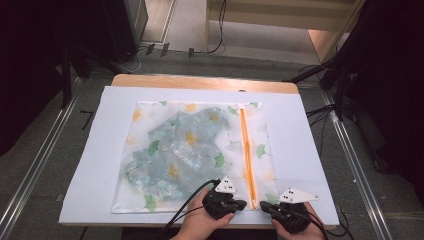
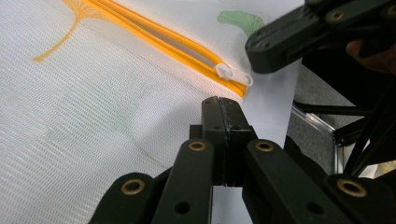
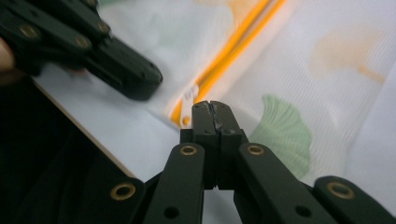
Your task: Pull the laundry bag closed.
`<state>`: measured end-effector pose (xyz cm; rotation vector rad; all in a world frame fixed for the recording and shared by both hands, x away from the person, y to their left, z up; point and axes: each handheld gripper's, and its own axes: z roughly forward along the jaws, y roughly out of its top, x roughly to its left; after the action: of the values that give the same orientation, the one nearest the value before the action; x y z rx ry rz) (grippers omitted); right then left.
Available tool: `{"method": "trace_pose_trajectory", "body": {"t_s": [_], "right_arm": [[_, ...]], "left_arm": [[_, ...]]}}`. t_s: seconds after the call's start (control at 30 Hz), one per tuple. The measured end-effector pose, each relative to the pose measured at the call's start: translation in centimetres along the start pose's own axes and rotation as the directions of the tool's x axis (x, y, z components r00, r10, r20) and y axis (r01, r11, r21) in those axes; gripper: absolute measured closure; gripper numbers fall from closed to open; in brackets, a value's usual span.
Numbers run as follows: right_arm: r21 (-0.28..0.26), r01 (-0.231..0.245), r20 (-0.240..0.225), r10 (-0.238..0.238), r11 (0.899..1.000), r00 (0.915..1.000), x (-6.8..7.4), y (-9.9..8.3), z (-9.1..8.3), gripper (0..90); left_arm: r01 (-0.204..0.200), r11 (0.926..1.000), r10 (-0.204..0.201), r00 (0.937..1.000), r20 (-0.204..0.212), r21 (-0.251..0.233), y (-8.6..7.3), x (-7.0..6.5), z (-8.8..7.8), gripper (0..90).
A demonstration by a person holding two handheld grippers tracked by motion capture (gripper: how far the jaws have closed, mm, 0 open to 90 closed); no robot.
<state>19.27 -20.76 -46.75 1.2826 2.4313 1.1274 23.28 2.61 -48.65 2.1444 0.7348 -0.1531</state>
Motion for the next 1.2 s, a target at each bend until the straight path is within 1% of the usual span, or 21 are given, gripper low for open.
{"method": "trace_pose_trajectory", "body": {"t_s": [0.1, 0.13, 0.17, 0.2, 0.23, 0.27, 0.3, 0.4, 0.43, 0.47, 0.5, 0.57, 0.7, 0.73, 0.8, 0.9, 0.97, 1.07, 1.1, 1.17, 1.2], "right_arm": [[-0.074, 0.026, -0.014, -0.027, 0.997, 0.9995, 0.3, 0.3, -0.3, 86.8], [-0.079, 0.028, -0.023, -0.030, 0.996, 0.9993, 0.5, 0.4, -0.2, 86.4], [-0.082, 0.039, -0.020, -0.041, 0.996, 0.9990, 0.6, 0.4, 0.0, 86.8], [-0.082, 0.046, -0.016, -0.047, 0.996, 0.9988, 0.7, 0.5, 0.2, 88.8], [-0.082, 0.040, -0.021, -0.042, 0.996, 0.9989, 0.8, 0.6, 0.5, 90.0], [-0.080, 0.034, -0.027, -0.036, 0.996, 0.9990, 0.9, 0.7, 0.8, 90.0], [-0.079, 0.036, -0.021, -0.038, 0.996, 0.9991, 1.0, 0.9, 1.0, 90.0], [-0.042, 0.032, -0.009, -0.033, 0.999, 0.9994, 0.8, 1.1, 1.9, 90.0], [-0.027, 0.029, -0.010, -0.029, 0.999, 0.9995, 0.7, 1.0, 2.2, 90.0], [-0.035, 0.010, -0.028, -0.011, 0.999, 0.9995, 0.5, 1.0, 2.3, 90.0], [-0.032, -0.003, -0.036, 0.002, 0.999, 0.9993, 0.3, 1.0, 2.3, 90.0], [-0.028, -0.009, -0.033, 0.008, 1.000, 0.9994, 0.2, 1.0, 2.2, 90.0], [-0.027, 0.014, 0.012, -0.014, 1.000, 0.9998, 0.4, 0.9, 2.0, 90.0], [-0.030, 0.009, 0.013, -0.008, 1.000, 0.9999, 0.4, 0.8, 1.9, 90.0], [-0.043, 0.002, 0.003, -0.001, 0.999, 1.0000, 0.3, 0.6, 1.5, 89.8], [-0.050, 0.002, -0.040, -0.004, 0.999, 0.9992, 0.5, 0.3, 1.0, 83.3], [-0.051, 0.024, -0.048, -0.027, 0.998, 0.9985, 0.8, 0.2, 1.0, 76.3], [-0.036, 0.068, -0.023, -0.069, 0.997, 0.9973, 1.3, 0.3, 1.6, 68.1], [-0.020, 0.084, -0.023, -0.084, 0.996, 0.9962, 1.4, 0.3, 1.9, 66.7], [-0.018, 0.116, -0.012, -0.116, 0.993, 0.9931, 1.5, 0.2, 2.2, 67.8], [-0.014, 0.115, -0.015, -0.115, 0.993, 0.9932, 1.4, 0.3, 2.2, 69.9]], "left_arm": [[0.000, 1.0000, 0.000, 1.0000, 0.001, 0.000, 0.0, 0.0, 0.0, 90.0], [0.001, 1.0000, -0.001, 1.0000, 0.003, -0.001, 0.0, 0.0, 0.0, 90.0], [0.000, 1.0000, 0.000, 1.0000, 0.001, 0.001, 0.0, 0.0, 0.0, 90.0], [0.000, 1.0000, 0.000, 1.0000, 0.001, 0.000, 0.0, 0.0, 0.0, 90.0], [0.000, 1.0000, 0.000, 1.0000, 0.003, -0.001, 0.0, 0.0, 0.0, 90.0], [0.000, 1.0000, 0.000, 1.0000, 0.002, -0.001, 0.0, 0.0, 0.0, 90.0], [0.000, 1.0000, 0.000, 1.0000, 0.003, -0.001, 0.0, 0.0, 0.0, 90.0], [-0.002, 1.0000, 0.002, 1.0000, 0.000, 0.001, 0.0, 0.0, 0.0, 90.0], [-0.001, 1.0000, 0.001, 1.0000, 0.001, 0.000, 0.0, 0.0, 0.0, 90.0], [-0.002, 1.0000, 0.002, 1.0000, 0.000, 0.001, 0.0, 0.0, 0.0, 90.0], [-0.002, 1.0000, 0.002, 1.0000, 0.000, 0.001, 0.0, 0.0, 0.0, 90.0], [-0.002, 1.0000, 0.002, 1.0000, 0.000, 0.001, 0.0, 0.0, 0.0, 90.0], [-0.002, 1.0000, 0.002, 1.0000, 0.000, 0.000, 0.0, 0.0, 0.0, 90.0], [-0.003, 1.0000, 0.003, 1.0000, 0.000, 0.001, 0.0, 0.0, 0.0, 90.0], [-0.001, 1.0000, 0.001, 1.0000, 0.002, -0.002, 0.0, 0.0, 0.0, 90.0], [0.000, 1.0000, 0.000, 1.0000, 0.002, -0.002, 0.0, 0.0, 0.0, 90.0], [-0.002, 1.0000, 0.002, 1.0000, 0.001, 0.001, 0.0, 0.0, 0.0, 90.0], [0.004, 1.0000, -0.004, 1.0000, 0.002, -0.004, 0.0, 0.0, 0.0, 90.0], [0.005, 1.0000, -0.005, 1.0000, 0.002, -0.003, 0.0, 0.0, 0.0, 90.0], [0.011, 0.9999, -0.011, 0.9999, 0.008, -0.003, 0.0, 0.1, 0.0, 90.0], [0.014, 0.9999, -0.014, 0.9999, 0.007, 0.000, 0.0, 0.1, 0.0, 90.0]]}}
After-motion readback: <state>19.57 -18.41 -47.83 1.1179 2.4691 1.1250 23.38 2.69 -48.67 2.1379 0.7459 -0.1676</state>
